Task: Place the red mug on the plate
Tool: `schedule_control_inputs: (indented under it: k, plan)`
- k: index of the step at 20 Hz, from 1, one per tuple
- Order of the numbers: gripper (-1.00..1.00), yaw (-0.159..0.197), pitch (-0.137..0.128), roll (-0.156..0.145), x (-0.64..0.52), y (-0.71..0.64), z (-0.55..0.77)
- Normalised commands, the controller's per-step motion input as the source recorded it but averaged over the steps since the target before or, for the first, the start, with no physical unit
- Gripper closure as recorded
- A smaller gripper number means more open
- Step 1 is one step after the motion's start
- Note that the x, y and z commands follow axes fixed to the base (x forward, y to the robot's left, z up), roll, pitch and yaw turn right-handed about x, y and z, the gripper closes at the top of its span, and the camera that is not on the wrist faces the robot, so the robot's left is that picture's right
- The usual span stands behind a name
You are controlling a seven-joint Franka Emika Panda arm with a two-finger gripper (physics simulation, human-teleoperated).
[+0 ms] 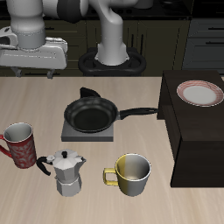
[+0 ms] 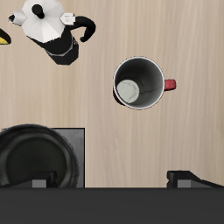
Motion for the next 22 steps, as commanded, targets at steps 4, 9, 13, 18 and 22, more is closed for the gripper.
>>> schedule_control_inputs:
  k: [4, 9, 13, 18, 22]
  plan:
    - [-1.0, -0.021, -0.001, 0.002, 0.11, -0.38, 0.03]
    - [-1.0, -0.031, -0.015, -0.035, 0.11, -0.36, 0.03]
    - [-1.0, -0.015, -0.003, -0.01, 0.09, -0.23, -0.03]
    - [-1.0, -0.02, -0.006, -0.027, 0.14, -0.19, -0.1]
    - [-1.0, -0.003, -0.002, -0.017, 0.13, -0.1, -0.07]
